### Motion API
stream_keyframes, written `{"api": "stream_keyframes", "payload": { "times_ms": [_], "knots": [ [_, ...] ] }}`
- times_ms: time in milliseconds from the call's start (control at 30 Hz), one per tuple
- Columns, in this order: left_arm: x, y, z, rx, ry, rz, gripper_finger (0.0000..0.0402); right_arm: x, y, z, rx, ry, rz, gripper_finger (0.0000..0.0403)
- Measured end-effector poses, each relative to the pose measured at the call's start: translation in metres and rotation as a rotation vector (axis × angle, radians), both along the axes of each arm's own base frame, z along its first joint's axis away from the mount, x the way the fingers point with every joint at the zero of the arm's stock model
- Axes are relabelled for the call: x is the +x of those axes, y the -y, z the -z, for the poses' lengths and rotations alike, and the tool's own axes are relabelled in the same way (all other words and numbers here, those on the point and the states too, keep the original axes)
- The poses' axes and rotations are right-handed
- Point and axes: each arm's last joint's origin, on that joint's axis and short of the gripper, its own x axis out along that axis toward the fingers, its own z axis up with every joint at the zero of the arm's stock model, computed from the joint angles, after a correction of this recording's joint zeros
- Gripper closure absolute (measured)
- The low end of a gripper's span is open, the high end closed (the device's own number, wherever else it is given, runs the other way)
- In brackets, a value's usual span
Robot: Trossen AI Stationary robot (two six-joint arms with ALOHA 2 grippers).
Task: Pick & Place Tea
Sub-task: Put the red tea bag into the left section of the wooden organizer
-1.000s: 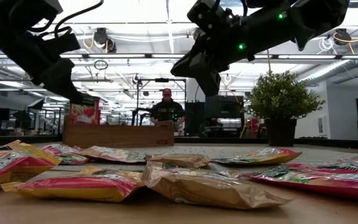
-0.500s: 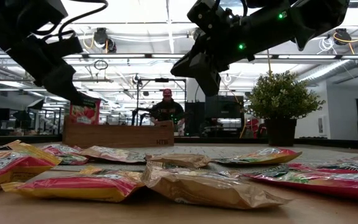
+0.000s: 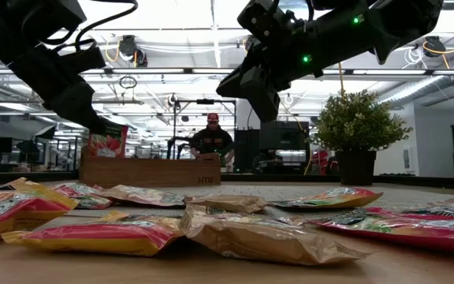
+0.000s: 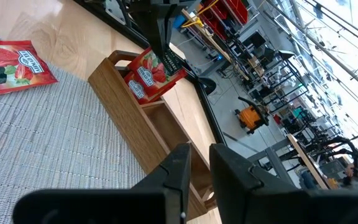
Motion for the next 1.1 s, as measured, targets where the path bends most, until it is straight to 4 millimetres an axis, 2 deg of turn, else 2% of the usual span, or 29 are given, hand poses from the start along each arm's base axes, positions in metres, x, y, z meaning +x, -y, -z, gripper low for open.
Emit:
{"api": "stream_keyframes", "payload": {
  "times_ms": [333,833,1100],
  "knots": [
    [0.0000,0.0000,0.0000,-0.021,0.024,-0.024,0.0390,0.0000,0.0000,0.0000,0.000,0.000,0.000,0.0355],
    [-0.0010,-0.0006,0.0002,-0.021,0.040,-0.056,0.0278,-0.0001,-0.0001,-0.0001,0.002,0.002,0.000,0.0355],
    [0.0030,0.0001,-0.0025,-0.003,0.065,-0.032,0.0259,-0.0001,-0.0001,-0.0001,0.009,0.005,0.001,0.0355]
  ]
}}
